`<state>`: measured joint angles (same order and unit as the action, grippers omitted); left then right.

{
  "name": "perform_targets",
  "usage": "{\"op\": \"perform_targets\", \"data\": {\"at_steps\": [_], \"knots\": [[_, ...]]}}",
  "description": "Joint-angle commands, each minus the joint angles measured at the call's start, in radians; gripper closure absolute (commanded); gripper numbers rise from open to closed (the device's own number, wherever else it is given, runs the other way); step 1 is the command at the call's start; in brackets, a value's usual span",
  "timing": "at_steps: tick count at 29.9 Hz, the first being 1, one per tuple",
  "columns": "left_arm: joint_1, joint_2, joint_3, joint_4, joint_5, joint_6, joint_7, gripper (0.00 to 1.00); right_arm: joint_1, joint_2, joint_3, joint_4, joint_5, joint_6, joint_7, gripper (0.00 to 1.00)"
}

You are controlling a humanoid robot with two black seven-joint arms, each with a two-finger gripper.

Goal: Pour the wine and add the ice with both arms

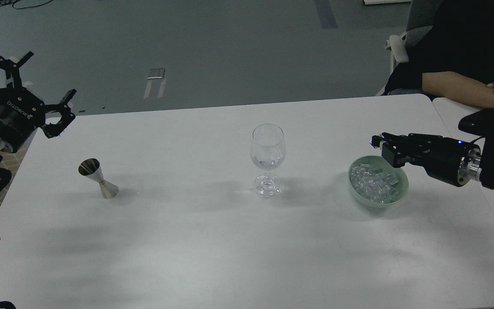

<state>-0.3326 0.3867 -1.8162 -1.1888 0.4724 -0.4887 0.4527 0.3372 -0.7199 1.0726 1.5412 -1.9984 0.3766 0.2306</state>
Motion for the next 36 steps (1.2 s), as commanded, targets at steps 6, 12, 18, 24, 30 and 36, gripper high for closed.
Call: {"op": "perform_targets", "data": {"at_steps": [6, 12, 18, 24, 30, 36], "knots": [[-0.003, 0.000, 0.000, 0.000, 0.000, 0.000, 0.001, 0.02, 0.221, 0.017, -0.031, 0.053, -0.002, 0.087, -0.022, 0.97], [-0.003, 0.000, 0.000, 0.000, 0.000, 0.000, 0.000, 0.02, 0.387, 0.111, -0.186, 0.050, -0.003, 0.110, -0.040, 0.96], [-0.003, 0.001, 0.000, 0.000, 0.000, 0.000, 0.001, 0.02, 0.417, 0.169, -0.270, 0.050, -0.008, 0.110, -0.062, 0.96], [-0.003, 0.001, -0.002, 0.000, 0.000, 0.000, 0.000, 0.02, 0.442, 0.214, -0.310, 0.045, -0.011, 0.112, -0.076, 0.96], [-0.006, 0.003, 0.000, 0.000, 0.000, 0.000, 0.000, 0.02, 0.464, 0.234, -0.356, 0.042, -0.013, 0.112, -0.080, 0.96], [-0.008, 0.001, -0.002, 0.000, -0.001, 0.000, 0.000, 0.02, 0.462, 0.257, -0.359, 0.039, -0.014, 0.112, -0.097, 0.92]]}}
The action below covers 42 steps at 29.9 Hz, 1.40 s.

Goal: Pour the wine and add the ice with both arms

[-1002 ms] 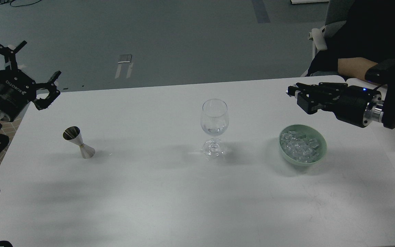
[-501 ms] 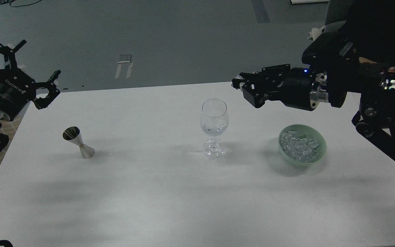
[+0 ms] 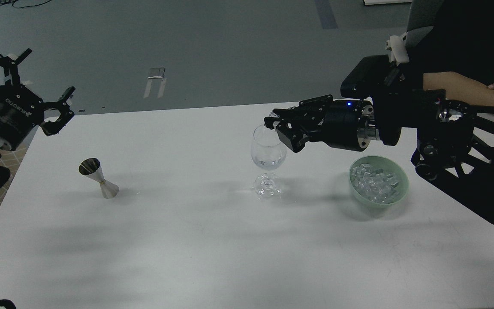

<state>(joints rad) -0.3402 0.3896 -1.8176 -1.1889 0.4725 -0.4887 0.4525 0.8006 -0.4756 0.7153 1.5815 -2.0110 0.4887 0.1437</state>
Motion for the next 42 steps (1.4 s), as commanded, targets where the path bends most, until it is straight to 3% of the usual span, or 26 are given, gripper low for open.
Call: {"op": "perform_targets", "data": {"at_steps": [1, 4, 14, 26, 30, 31, 32, 37, 42], "knots": [[0.000, -0.001, 0.000, 0.000, -0.002, 0.000, 0.000, 0.02, -0.001, 0.012, -0.002, -0.003, -0.002, 0.000, -0.012, 0.92], [0.000, -0.001, 0.000, 0.000, -0.002, 0.000, 0.000, 0.02, -0.001, 0.014, -0.002, -0.012, -0.002, 0.000, -0.016, 0.89], [-0.002, -0.001, 0.000, 0.000, -0.002, 0.000, 0.000, 0.02, -0.004, 0.017, 0.003, -0.012, -0.002, 0.000, -0.016, 0.54], [-0.002, 0.000, 0.000, 0.000, -0.002, 0.000, 0.000, 0.02, 0.002, 0.017, 0.045, -0.015, 0.001, -0.002, -0.016, 0.41], [-0.005, 0.002, 0.000, 0.000, -0.002, 0.000, 0.000, 0.02, 0.000, 0.018, 0.124, -0.020, 0.014, -0.004, -0.018, 0.20], [-0.005, 0.002, 0.000, 0.000, -0.002, 0.000, 0.000, 0.02, 0.000, 0.026, 0.163, -0.031, 0.017, -0.010, -0.016, 0.05], [-0.005, 0.003, 0.000, 0.000, -0.002, 0.000, 0.000, 0.02, 0.000, 0.035, 0.188, -0.037, 0.017, -0.010, -0.016, 0.02], [-0.014, 0.005, 0.000, 0.002, -0.005, 0.000, 0.002, 0.02, 0.011, 0.153, 0.363, -0.149, 0.027, -0.010, -0.013, 0.00], [-0.066, 0.006, 0.000, 0.020, -0.003, 0.024, 0.000, 0.02, 0.130, 0.250, 0.447, -0.368, 0.104, -0.027, -0.012, 0.00]]}}
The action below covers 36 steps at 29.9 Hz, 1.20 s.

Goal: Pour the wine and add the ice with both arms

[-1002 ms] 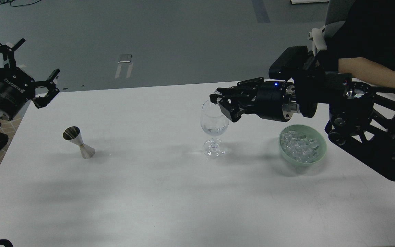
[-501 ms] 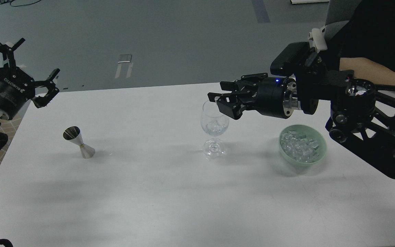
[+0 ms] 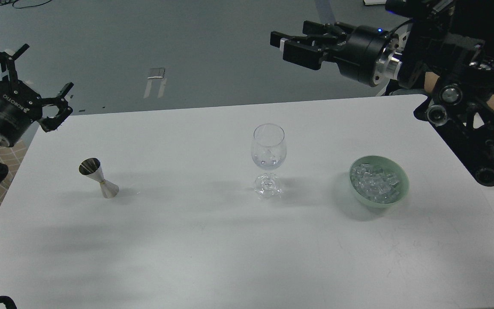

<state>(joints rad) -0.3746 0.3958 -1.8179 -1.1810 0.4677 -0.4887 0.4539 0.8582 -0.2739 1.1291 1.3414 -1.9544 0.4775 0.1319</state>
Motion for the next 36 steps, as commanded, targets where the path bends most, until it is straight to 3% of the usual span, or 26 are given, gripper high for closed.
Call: {"op": "perform_targets", "data": {"at_steps": [1, 8, 10, 12, 13, 15, 22, 25, 30, 32, 36], "knots": [[-0.032, 0.000, 0.000, 0.012, 0.002, 0.024, -0.001, 0.02, 0.073, 0.048, 0.034, -0.128, 0.048, -0.016, 0.000, 0.00], [-0.119, -0.002, 0.061, 0.043, -0.017, 0.078, -0.012, 0.02, 0.232, 0.166, 0.063, -0.465, 0.289, -0.181, -0.001, 0.00], [-0.130, -0.008, 0.064, 0.043, -0.027, 0.076, -0.043, 0.02, 0.271, 0.205, 0.063, -0.556, 0.392, -0.212, -0.001, 0.00], [-0.135, -0.011, 0.068, 0.055, -0.032, 0.094, -0.105, 0.02, 0.300, 0.226, 0.061, -0.643, 0.541, -0.226, -0.001, 0.00], [-0.135, -0.011, 0.068, 0.055, -0.032, 0.094, -0.106, 0.02, 0.300, 0.226, 0.061, -0.643, 0.542, -0.226, -0.001, 0.00], [-0.145, -0.015, 0.101, 0.104, -0.029, 0.101, -0.161, 0.02, 0.303, 0.243, 0.057, -0.688, 0.706, -0.226, -0.001, 0.00], [-0.147, -0.025, 0.192, 0.123, -0.028, 0.084, -0.207, 0.02, 0.298, 0.259, 0.052, -0.804, 1.101, -0.220, -0.001, 0.00], [-0.178, -0.037, 0.225, 0.123, -0.017, 0.081, -0.286, 0.02, 0.288, 0.274, 0.052, -0.814, 1.288, -0.217, -0.003, 0.00], [-0.185, -0.046, 0.281, 0.127, -0.008, 0.078, -0.385, 0.02, 0.272, 0.274, 0.060, -0.817, 1.361, -0.224, -0.002, 0.00], [-0.187, -0.058, 0.301, 0.127, 0.011, 0.078, -0.467, 0.02, 0.269, 0.274, 0.061, -0.815, 1.364, -0.227, 0.009, 0.00], [-0.188, -0.064, 0.302, 0.127, 0.011, 0.088, -0.517, 0.02, 0.252, 0.274, 0.064, -0.812, 1.365, -0.226, 0.014, 0.00]]}}
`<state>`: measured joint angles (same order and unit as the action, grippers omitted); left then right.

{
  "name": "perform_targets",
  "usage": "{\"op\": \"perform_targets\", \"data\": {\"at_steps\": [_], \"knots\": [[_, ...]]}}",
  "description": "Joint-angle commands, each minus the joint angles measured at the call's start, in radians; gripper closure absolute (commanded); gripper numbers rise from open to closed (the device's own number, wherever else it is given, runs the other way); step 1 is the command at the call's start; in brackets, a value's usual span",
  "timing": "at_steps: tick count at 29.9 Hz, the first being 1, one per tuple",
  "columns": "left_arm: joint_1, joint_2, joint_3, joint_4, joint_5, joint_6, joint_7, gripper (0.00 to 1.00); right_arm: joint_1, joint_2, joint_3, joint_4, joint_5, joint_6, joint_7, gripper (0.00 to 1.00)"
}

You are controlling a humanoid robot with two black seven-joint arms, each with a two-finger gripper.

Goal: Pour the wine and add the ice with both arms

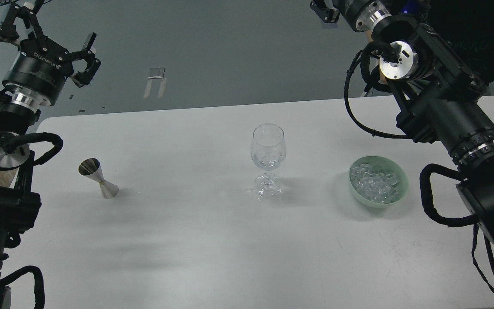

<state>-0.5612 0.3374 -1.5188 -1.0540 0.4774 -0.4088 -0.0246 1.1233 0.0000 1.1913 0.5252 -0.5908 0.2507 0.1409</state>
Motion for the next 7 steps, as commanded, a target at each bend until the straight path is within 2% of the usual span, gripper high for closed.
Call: {"op": "perform_targets", "data": {"at_steps": [1, 7], "knots": [[-0.006, -0.012, 0.006, 0.000, 0.003, 0.008, -0.037, 0.02, -0.017, 0.000, -0.004, 0.006, 0.002, 0.002, 0.008, 0.00], [-0.011, -0.017, 0.045, 0.002, 0.001, 0.010, -0.037, 0.02, -0.069, 0.000, -0.015, 0.038, 0.005, 0.012, 0.008, 0.00]]}}
